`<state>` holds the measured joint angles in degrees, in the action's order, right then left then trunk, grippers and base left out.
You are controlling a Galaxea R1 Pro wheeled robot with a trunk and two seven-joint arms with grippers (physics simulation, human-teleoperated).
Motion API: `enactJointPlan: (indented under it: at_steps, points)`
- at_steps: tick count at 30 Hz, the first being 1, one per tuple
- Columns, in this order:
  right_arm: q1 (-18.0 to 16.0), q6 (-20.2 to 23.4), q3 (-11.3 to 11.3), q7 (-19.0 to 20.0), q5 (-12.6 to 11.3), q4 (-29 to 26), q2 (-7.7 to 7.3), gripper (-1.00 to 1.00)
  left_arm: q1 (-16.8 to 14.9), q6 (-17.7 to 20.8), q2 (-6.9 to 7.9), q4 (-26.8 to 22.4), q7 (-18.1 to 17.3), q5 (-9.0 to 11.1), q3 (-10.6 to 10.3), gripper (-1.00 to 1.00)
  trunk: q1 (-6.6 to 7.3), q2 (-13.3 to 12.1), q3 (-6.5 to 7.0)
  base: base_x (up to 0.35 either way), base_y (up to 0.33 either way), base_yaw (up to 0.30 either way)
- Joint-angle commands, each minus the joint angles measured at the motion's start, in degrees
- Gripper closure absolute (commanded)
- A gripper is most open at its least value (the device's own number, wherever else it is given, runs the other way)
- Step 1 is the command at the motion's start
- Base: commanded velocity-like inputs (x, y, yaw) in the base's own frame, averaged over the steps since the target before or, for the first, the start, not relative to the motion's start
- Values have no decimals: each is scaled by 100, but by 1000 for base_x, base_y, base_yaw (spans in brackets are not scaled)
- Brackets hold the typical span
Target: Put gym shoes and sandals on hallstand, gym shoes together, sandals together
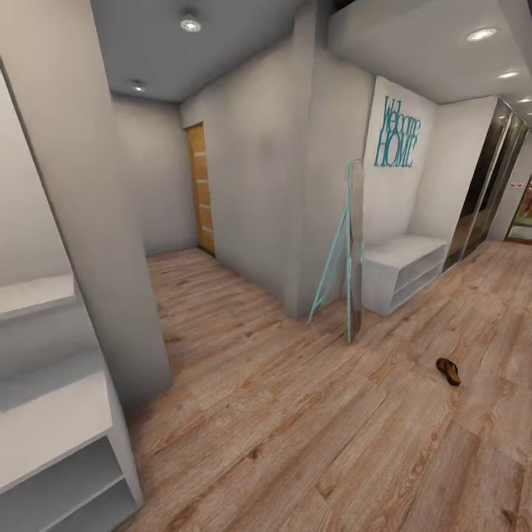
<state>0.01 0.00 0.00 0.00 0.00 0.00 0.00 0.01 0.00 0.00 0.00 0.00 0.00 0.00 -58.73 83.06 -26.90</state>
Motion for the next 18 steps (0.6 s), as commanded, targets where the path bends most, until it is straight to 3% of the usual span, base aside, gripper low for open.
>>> enactJointPlan:
  at_steps: [1, 6, 18]
  points:
    - [-17, -9, 0, -16, 9, -33, 33, -100, -1, -33, -9, -33, -14, 16, 22, -100, 0, 2, -3, 0, 0, 0]
    - [-18, -9, 5, -17, 14, -159, 194, -100, -1, -175, -9, -46, -13, -3, 11, -100, 0, 2, -3, 0, 0, 0]
    - [-18, -9, 9, -18, 17, -182, 245, -100, -1, -104, -9, -49, -10, -14, 9, -100, 0, 2, -3, 0, 0, 0]
